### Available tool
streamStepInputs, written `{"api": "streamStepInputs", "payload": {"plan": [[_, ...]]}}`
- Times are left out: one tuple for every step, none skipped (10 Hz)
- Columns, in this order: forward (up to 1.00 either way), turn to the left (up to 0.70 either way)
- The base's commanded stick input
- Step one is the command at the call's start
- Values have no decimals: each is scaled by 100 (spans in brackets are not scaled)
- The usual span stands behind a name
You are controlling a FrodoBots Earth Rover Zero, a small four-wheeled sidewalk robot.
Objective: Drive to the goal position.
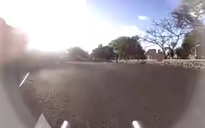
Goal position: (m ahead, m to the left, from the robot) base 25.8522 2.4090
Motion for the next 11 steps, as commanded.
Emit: {"api": "streamStepInputs", "payload": {"plan": [[70, 3], [70, 3], [70, 3], [70, 3], [70, 3], [70, 3], [70, 3], [70, 3], [70, 3], [70, 3], [70, 3]]}}
